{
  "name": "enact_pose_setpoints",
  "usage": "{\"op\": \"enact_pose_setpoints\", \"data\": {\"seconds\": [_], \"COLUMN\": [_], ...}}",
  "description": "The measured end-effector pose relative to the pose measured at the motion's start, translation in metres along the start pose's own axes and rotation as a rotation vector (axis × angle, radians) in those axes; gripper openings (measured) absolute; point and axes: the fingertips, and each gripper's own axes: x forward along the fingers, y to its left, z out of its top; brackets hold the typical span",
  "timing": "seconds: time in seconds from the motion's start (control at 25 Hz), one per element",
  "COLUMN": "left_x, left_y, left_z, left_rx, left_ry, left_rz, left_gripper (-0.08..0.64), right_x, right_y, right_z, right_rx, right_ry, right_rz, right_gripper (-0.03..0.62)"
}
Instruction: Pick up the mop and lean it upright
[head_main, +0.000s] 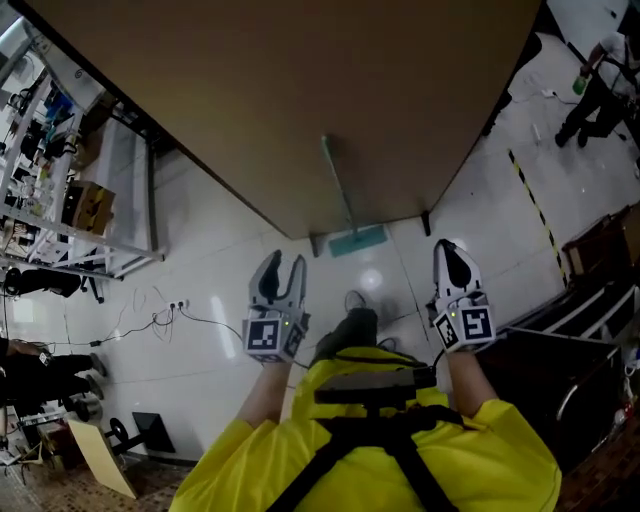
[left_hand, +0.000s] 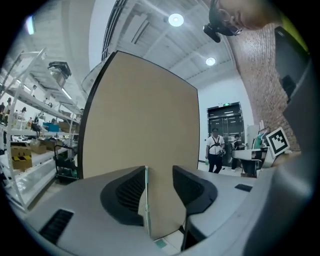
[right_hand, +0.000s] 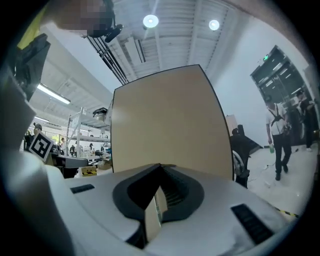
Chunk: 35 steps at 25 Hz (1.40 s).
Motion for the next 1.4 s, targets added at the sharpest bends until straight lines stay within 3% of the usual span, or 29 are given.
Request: {"op": "enact_pose_setpoints", "data": {"seconds": [0.36,0.84,1.08,1.4], "left_x": [0.141,0.324,0.357,0.378], "left_y": [0.029,0.059,0.054,0.079], "left_z": [-0.008,-0.098,-0.125,-0.14], "left_rx": [-0.011,-0.02,-0.019,-0.008], "left_ry": [0.028,0.137,0.183,0.153], "left_rz": [-0.034,0.032,0.067,0.218], "left_gripper": [0.195,0.195,0.186,0.122], "right_x": [0.084,0.154,0.177,0.2], "right_y": [-0.036,-0.086,-0.095,-0.084], "right_z": [0.017,-0.033,-0.047,-0.061], "right_rx": [-0.018,0.018,0.034,0.042], "right_ry": [0.02,0.17,0.198,0.233], "right_rz": [-0.049,-0.042,-0.029,-0.018], "right_gripper": [0.006,0.006,0.006,0.006]}}
